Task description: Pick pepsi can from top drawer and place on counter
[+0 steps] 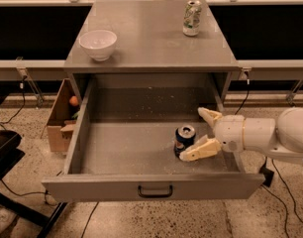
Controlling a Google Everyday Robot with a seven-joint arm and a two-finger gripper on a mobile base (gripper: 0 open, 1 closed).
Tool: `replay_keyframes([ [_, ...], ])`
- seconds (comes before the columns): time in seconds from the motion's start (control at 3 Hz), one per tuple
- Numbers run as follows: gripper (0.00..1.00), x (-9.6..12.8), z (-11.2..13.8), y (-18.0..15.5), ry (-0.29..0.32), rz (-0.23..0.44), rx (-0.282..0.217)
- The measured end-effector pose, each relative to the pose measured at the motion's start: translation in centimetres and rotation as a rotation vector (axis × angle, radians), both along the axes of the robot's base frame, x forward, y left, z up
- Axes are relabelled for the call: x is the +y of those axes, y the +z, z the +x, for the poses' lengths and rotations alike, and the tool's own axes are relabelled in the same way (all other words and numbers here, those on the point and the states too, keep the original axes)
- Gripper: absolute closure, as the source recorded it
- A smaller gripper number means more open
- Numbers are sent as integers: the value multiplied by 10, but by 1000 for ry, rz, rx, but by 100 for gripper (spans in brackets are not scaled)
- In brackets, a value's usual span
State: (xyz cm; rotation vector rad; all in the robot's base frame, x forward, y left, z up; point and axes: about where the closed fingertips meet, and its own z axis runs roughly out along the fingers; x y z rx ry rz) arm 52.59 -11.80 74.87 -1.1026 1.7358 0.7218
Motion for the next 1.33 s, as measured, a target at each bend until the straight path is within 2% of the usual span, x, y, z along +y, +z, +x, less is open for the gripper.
replay_keyframes([
  [0.33,0,1,30,-21,-40,90,-90],
  [0.67,0,1,30,-21,-38,91,-91],
  [1.0,0,19,47,-34,38,67,-142],
  [1.33,0,22,61,-42,74,46,-168],
])
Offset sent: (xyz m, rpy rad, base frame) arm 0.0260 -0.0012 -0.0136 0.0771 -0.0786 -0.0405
